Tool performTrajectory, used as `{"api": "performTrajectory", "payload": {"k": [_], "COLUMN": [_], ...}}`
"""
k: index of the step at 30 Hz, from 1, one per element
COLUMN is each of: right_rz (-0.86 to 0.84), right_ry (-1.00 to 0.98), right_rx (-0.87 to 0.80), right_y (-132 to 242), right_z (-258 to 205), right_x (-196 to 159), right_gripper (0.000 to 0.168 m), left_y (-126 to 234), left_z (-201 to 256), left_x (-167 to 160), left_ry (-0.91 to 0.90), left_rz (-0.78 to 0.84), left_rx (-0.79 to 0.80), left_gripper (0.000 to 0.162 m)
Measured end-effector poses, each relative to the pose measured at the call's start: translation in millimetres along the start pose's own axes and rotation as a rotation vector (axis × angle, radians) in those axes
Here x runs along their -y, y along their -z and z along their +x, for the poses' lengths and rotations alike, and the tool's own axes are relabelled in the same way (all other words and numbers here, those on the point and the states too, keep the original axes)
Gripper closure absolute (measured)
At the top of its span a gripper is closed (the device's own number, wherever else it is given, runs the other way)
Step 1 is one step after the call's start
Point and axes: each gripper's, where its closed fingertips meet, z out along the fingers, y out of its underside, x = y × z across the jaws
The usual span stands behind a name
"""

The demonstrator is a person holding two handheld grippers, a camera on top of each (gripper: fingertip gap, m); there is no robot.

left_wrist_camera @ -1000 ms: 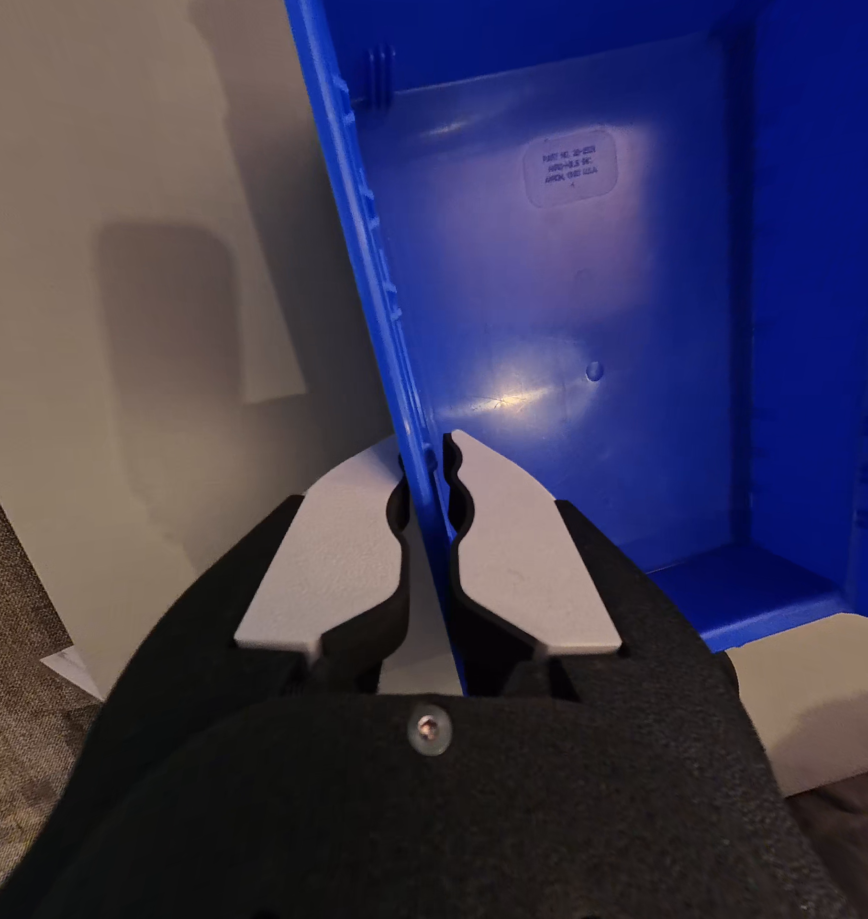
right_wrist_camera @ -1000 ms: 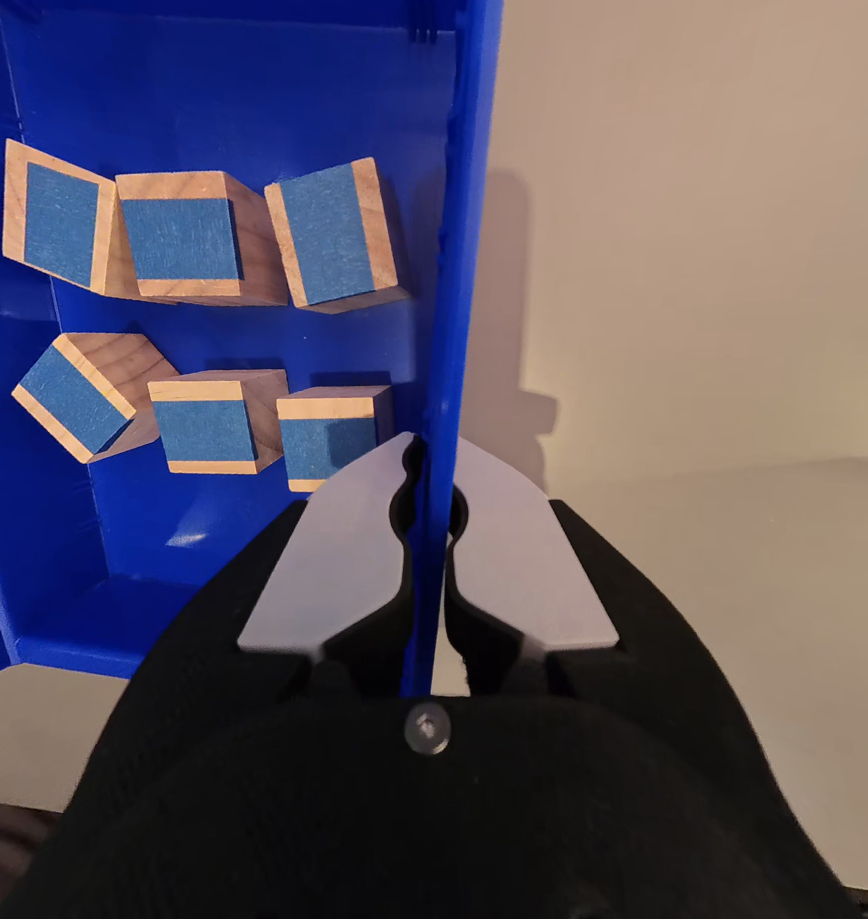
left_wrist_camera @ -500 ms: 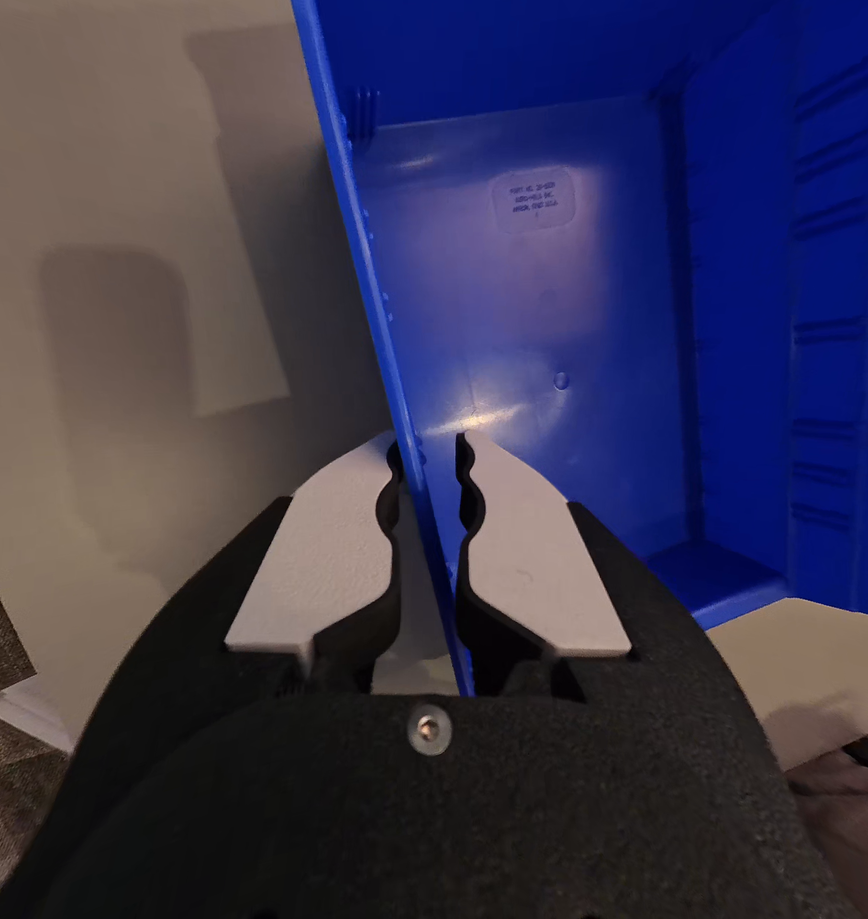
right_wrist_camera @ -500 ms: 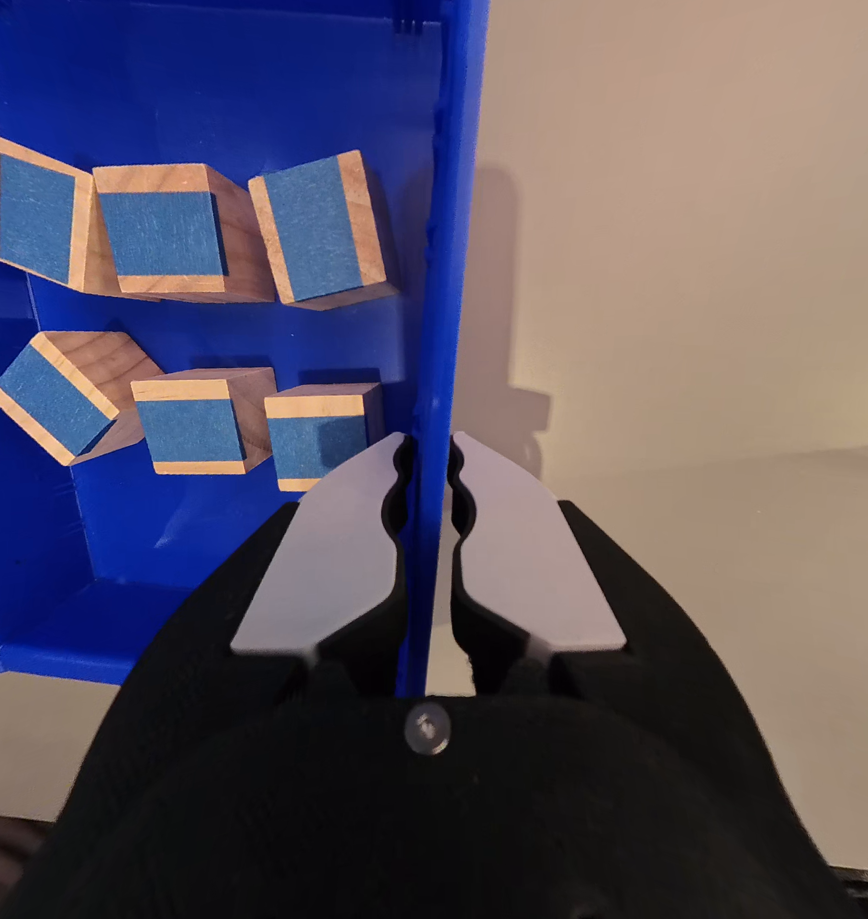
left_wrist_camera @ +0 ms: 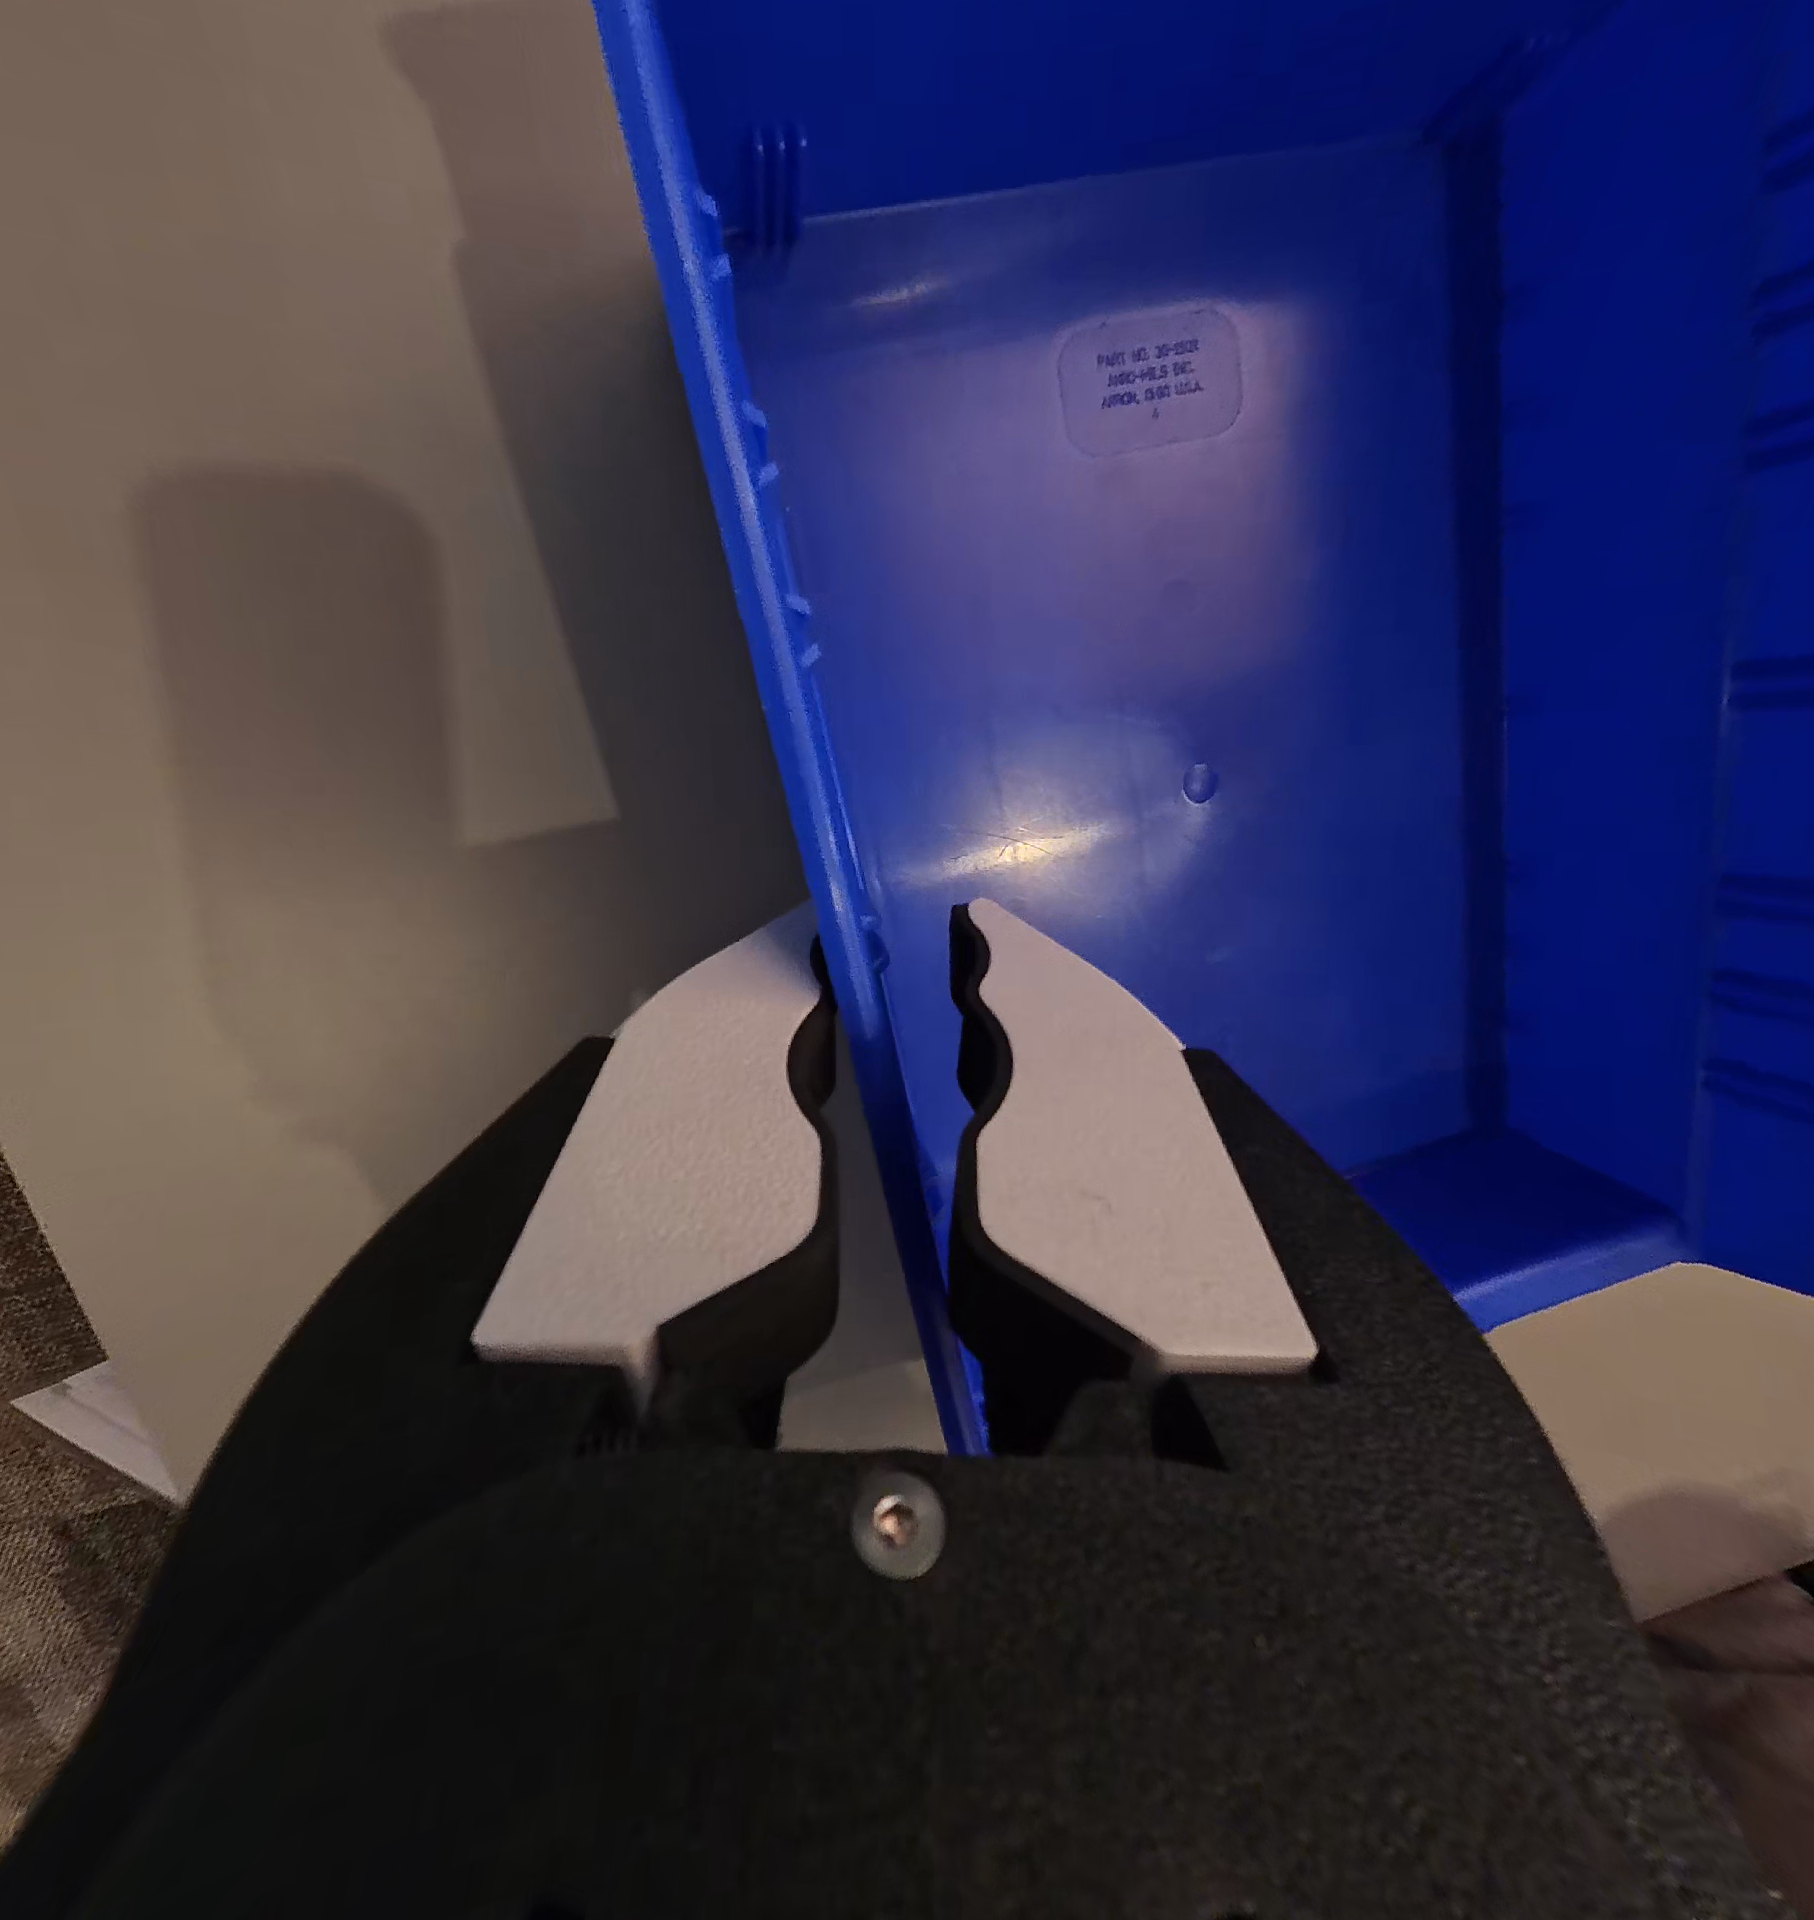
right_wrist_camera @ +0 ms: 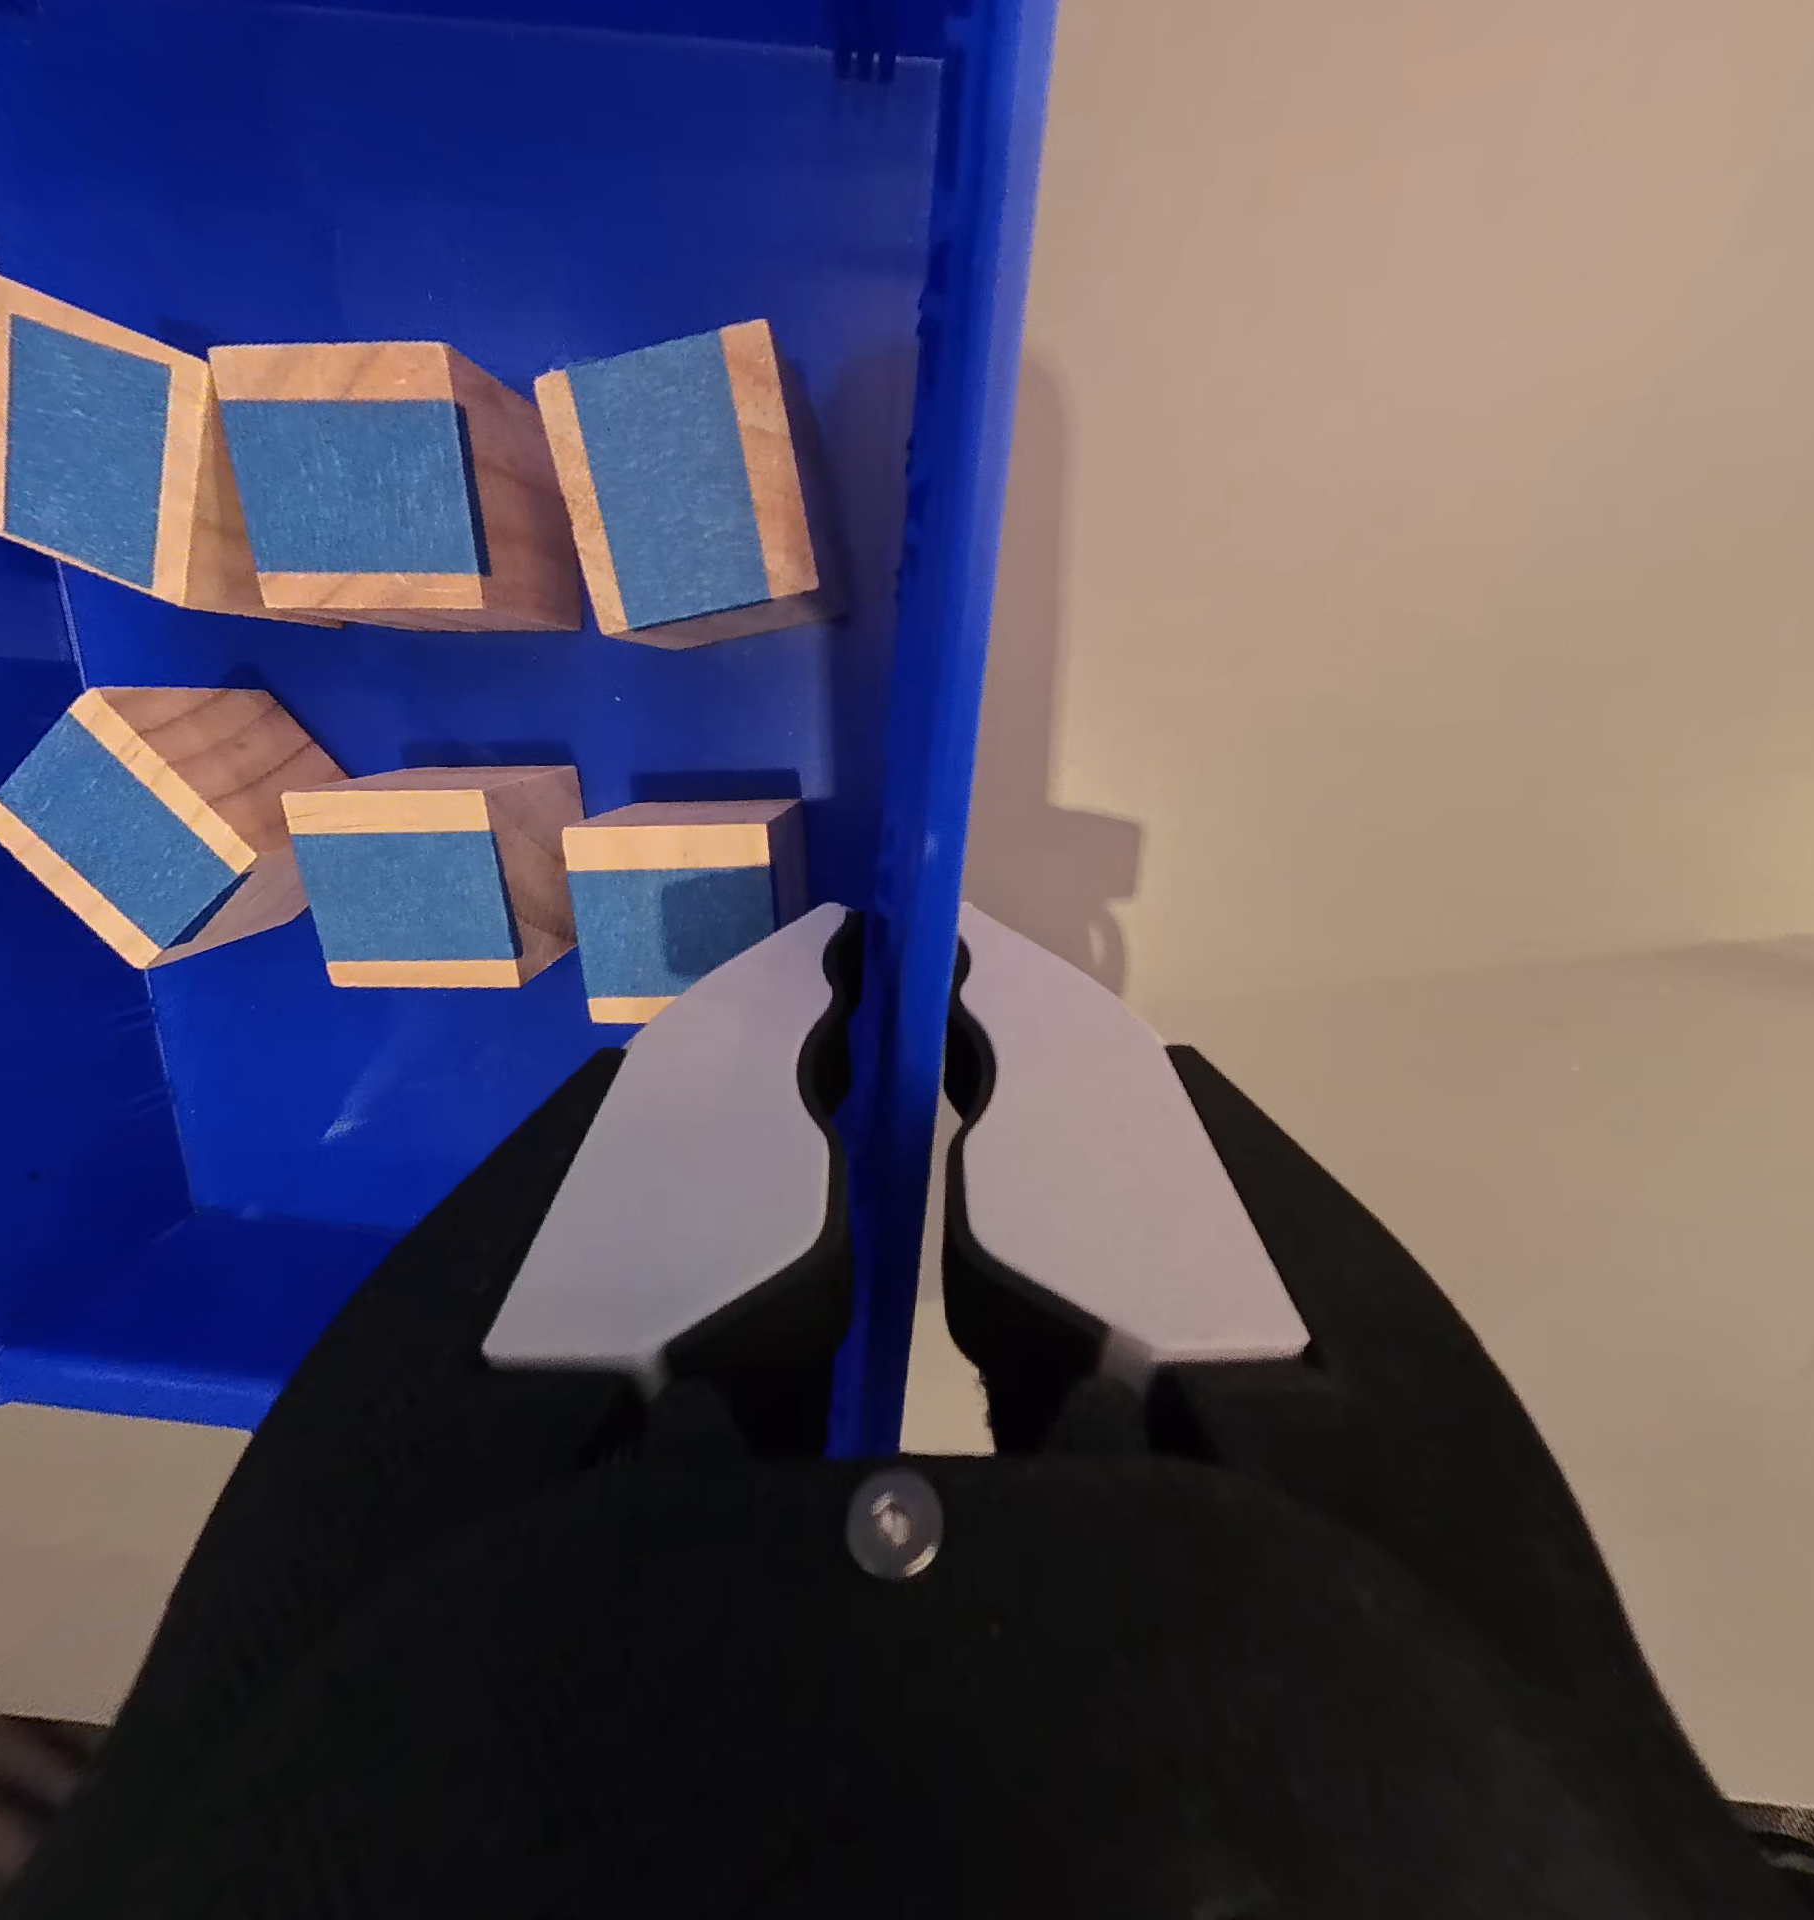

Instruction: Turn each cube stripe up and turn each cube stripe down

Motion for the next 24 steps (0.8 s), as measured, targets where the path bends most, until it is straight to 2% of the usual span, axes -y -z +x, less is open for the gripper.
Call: {"api": "performTrajectory", "payload": {"k": [12, 14, 19, 24], "right_rz": [0.002, -0.007, -0.008, -0.006], "right_ry": [-0.011, -0.013, -0.026, -0.035], "right_rx": [0.011, 0.032, 0.050, 0.052], "right_y": [1.5, 0.1, -0.7, -0.5], "right_z": [0.4, -1.9, -2.8, -2.8], "right_x": [-1.1, -2.7, -3.3, -3.5], "right_gripper": [0.154, 0.159, 0.160, 0.161], "left_y": [-2.1, -2.7, -4.1, -3.9], "left_z": [-2.7, -3.0, -3.5, -4.4], "left_x": [-3.7, -4.2, -5.2, -7.0], "left_ry": [-0.008, -0.012, -0.032, -0.014], "left_rz": [-0.030, -0.038, -0.051, -0.053], "left_rx": [0.040, 0.052, 0.079, 0.072], "left_gripper": [0.149, 0.149, 0.150, 0.156]}}
